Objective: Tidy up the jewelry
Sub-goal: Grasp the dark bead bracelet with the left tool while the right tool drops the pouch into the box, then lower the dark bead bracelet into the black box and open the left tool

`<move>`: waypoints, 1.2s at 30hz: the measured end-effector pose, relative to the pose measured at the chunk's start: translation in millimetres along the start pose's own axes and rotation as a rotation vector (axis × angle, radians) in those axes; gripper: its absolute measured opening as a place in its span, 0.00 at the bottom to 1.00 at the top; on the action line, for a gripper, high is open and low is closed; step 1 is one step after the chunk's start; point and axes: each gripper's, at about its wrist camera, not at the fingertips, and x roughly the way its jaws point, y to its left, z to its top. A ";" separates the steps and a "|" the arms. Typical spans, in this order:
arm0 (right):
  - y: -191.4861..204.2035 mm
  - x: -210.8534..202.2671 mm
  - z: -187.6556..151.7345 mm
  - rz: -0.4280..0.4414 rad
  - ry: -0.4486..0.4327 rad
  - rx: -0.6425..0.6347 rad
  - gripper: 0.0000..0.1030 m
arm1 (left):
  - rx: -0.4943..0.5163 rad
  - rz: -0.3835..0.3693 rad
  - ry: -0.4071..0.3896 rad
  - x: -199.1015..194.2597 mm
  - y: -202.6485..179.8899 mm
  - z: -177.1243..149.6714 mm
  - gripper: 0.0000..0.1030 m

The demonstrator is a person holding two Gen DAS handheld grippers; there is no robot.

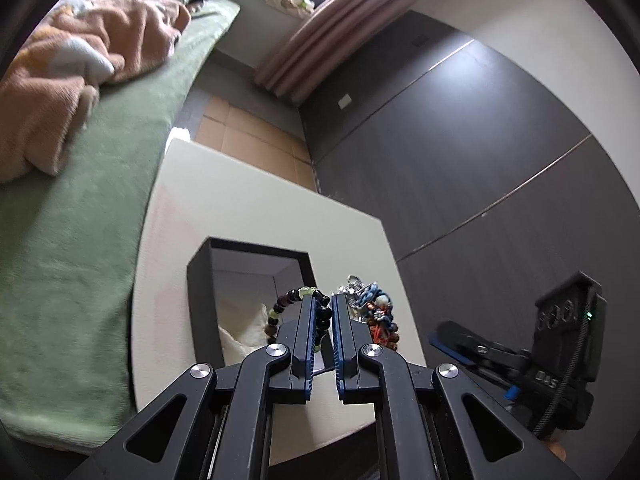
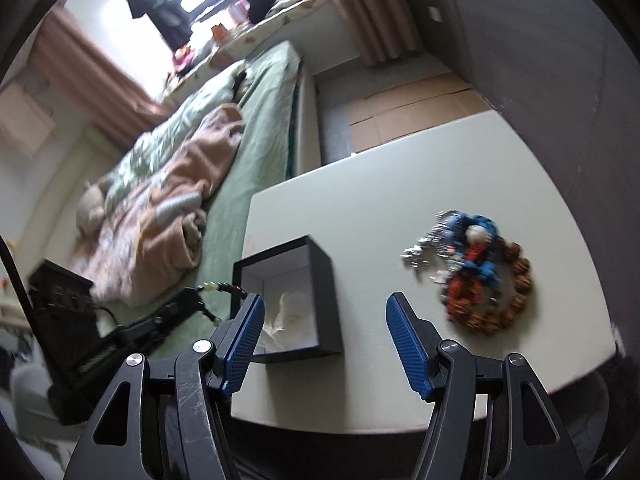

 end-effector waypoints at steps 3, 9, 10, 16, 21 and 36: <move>-15.1 -4.0 -2.5 -0.003 -0.006 0.039 0.62 | -0.003 -0.001 0.024 11.4 0.2 0.2 0.08; -42.6 -10.3 -7.5 0.012 -0.022 0.118 0.62 | -0.021 0.098 0.066 22.5 7.8 4.3 0.08; -46.3 -11.1 -7.8 0.017 -0.025 0.128 0.62 | -0.020 0.126 0.070 21.7 9.1 4.0 0.08; -55.7 -16.2 -9.6 0.063 -0.042 0.141 0.62 | 0.011 0.193 0.090 8.7 6.9 4.7 0.83; -61.8 -22.9 -11.4 0.097 -0.066 0.146 0.62 | 0.038 0.213 0.025 -6.7 -9.5 3.1 0.87; -116.0 -59.4 -20.6 0.005 -0.145 0.254 0.62 | 0.190 0.202 0.087 36.6 -80.6 -20.8 0.86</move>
